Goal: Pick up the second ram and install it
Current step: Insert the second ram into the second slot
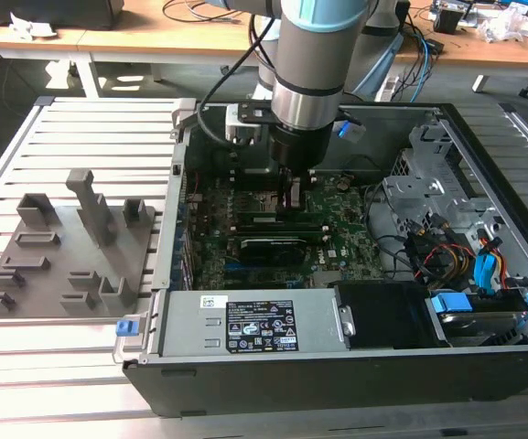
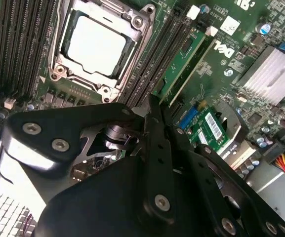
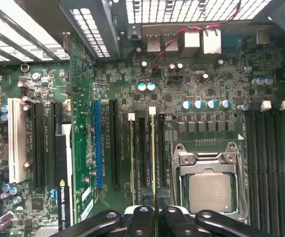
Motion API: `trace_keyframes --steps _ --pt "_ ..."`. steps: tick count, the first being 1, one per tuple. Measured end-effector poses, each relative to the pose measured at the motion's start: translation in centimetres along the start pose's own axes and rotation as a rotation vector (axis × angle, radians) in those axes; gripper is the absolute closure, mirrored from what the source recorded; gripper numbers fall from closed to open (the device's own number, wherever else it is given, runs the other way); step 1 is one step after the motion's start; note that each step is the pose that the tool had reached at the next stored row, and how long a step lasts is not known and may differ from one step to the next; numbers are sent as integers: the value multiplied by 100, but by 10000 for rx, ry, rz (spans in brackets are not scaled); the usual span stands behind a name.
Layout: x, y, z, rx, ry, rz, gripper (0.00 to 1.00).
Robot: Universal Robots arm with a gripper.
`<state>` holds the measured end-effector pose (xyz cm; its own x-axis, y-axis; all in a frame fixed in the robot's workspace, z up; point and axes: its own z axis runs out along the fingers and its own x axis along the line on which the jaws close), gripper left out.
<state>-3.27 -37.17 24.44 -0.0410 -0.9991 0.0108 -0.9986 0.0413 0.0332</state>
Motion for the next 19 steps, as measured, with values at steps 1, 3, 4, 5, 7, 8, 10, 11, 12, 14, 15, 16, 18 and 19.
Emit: trace_keyframes --steps 1,3,4,5,7,8,10,11,12,14,15,16,18,19 --pt "-3 0 10 1 0 -30 87" --pt "-9 -2 34 1 2 -59 87" --pt "-15 -4 45 1 2 -59 87" --pt "-21 -6 57 1 2 -58 87" --pt "-23 -7 79 1 1 -40 87" --pt "-25 -7 96 0 -1 23 87" --pt "-27 -9 112 0 -4 79 87" --pt "-36 -9 119 -1 -3 95 87" --pt "-42 -11 126 0 -4 91 87" --pt "-43 -12 155 0 -4 93 87" --pt "-42 -12 161 -1 -2 93 87" --pt "-43 -12 162 -1 -1 93 87" --pt "-43 -13 163 10 -6 91 87" --pt "-43 -13 162 13 -7 92 87"
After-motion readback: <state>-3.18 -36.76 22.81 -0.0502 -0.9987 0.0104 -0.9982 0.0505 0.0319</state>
